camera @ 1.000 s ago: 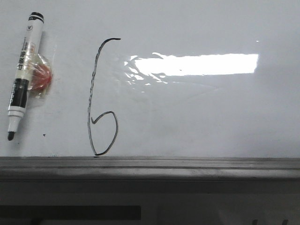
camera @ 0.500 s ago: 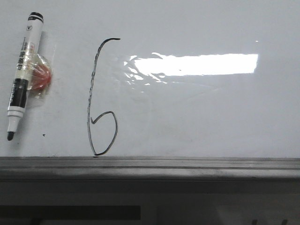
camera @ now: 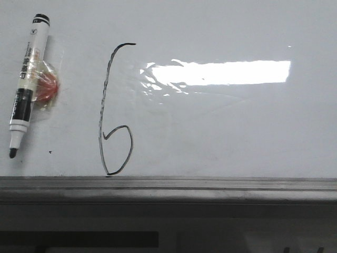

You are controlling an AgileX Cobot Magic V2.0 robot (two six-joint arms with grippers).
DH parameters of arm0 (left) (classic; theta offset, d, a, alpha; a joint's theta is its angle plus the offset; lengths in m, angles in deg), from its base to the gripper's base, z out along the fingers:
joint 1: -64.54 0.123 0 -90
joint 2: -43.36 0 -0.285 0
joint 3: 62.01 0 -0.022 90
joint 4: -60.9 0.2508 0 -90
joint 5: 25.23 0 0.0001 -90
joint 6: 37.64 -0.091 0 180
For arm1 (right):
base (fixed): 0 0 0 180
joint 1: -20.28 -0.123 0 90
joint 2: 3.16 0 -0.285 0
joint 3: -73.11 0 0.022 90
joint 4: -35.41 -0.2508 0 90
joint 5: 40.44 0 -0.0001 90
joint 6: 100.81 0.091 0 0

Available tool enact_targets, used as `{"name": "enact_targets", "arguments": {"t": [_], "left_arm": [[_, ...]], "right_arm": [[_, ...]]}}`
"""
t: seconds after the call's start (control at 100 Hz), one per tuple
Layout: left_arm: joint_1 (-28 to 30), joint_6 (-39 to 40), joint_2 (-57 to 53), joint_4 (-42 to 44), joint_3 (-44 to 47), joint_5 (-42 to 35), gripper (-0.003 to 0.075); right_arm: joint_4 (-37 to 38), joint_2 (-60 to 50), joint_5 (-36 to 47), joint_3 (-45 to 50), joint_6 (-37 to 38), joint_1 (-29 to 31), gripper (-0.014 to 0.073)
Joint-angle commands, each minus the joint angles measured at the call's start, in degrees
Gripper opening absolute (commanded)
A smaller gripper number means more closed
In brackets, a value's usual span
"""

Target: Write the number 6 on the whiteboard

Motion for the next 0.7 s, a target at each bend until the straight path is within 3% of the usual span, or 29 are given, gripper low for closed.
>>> {"name": "enact_targets", "arguments": {"t": [0.0, 0.69], "left_arm": [[0.1, 0.6, -1.7, 0.0, 2.5, -3.0, -0.0019], [0.1, 0.6, -1.7, 0.0, 2.5, -3.0, -0.0019]], "right_arm": [[0.6, -1.2, 0.1, 1.4, 0.1, 0.2, -0.0064], [0.6, -1.2, -1.7, 1.4, 0.1, 0.2, -0.0064]]}}
